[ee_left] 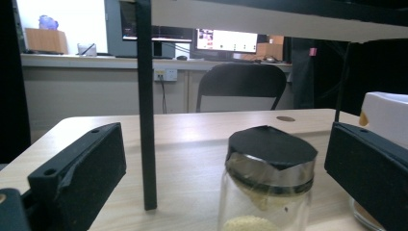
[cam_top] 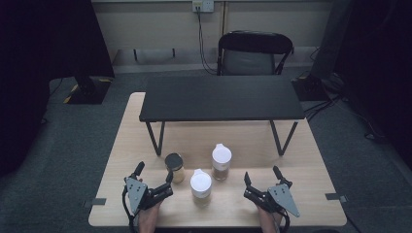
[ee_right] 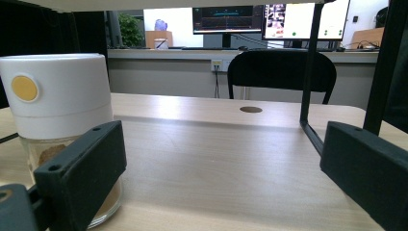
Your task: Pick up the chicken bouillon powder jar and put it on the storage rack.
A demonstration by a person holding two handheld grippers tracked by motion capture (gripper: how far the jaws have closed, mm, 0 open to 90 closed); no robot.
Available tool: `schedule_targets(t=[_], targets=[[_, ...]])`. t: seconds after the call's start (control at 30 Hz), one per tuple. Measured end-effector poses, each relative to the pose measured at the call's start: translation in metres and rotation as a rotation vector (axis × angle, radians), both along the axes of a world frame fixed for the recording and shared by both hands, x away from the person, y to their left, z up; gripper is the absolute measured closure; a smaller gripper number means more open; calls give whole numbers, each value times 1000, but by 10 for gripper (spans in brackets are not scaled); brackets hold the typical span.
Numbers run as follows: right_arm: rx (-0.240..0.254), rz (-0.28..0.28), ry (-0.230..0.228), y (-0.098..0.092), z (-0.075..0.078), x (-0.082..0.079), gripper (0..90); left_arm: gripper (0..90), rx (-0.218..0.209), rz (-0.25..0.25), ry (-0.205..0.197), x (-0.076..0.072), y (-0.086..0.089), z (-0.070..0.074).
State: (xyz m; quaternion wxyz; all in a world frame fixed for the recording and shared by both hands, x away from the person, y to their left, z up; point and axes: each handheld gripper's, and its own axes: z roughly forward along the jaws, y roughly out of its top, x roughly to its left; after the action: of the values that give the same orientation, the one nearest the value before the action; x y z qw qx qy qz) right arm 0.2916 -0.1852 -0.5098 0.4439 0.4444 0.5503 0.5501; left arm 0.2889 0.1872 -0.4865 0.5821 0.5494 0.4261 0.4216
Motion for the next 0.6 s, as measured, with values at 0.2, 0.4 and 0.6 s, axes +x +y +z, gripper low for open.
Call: schedule_targets(t=[0.2,0.4,0.6], targets=[[0,-1,0,0,0,0,10,2,-4,-7,-9,0,-2,5],[0,1,0,0,0,0,11,2,3,-23,-10,4,-4,9],[0,1,2,0,0,0,11,2,1,-26,-10,4,-9,10]])
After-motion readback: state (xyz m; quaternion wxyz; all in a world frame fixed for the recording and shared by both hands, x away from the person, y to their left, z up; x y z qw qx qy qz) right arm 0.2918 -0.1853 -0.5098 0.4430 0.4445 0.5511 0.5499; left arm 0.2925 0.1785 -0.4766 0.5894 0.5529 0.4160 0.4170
